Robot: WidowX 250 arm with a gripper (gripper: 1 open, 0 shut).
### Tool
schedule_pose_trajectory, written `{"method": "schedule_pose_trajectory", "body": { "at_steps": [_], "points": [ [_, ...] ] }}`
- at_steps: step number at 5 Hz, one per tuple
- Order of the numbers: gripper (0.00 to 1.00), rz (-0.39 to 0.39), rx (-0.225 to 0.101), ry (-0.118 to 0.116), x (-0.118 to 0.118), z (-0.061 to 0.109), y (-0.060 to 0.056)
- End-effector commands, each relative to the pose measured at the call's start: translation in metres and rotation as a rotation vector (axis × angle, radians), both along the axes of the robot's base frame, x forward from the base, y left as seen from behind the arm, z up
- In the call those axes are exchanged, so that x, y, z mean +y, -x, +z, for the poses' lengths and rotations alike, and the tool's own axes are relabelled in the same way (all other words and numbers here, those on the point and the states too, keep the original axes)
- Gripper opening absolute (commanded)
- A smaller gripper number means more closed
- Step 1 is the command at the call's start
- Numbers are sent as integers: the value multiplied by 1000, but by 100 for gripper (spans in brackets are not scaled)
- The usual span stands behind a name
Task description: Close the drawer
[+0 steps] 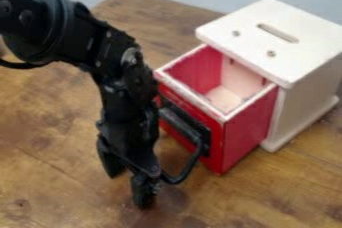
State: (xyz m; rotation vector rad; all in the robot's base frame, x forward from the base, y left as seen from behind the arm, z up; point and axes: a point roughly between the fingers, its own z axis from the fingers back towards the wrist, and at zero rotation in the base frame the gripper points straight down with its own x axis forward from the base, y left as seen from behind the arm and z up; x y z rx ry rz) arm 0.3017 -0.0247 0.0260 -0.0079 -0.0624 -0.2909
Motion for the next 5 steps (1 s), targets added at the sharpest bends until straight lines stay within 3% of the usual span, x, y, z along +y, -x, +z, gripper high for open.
{"method": "schedule_pose_trajectory", "body": {
  "at_steps": [1, 5],
  "points": [
    [100, -4, -151, 16, -13, 29, -37],
    [100, 1, -283, 43, -13, 50, -72]
  ]
}}
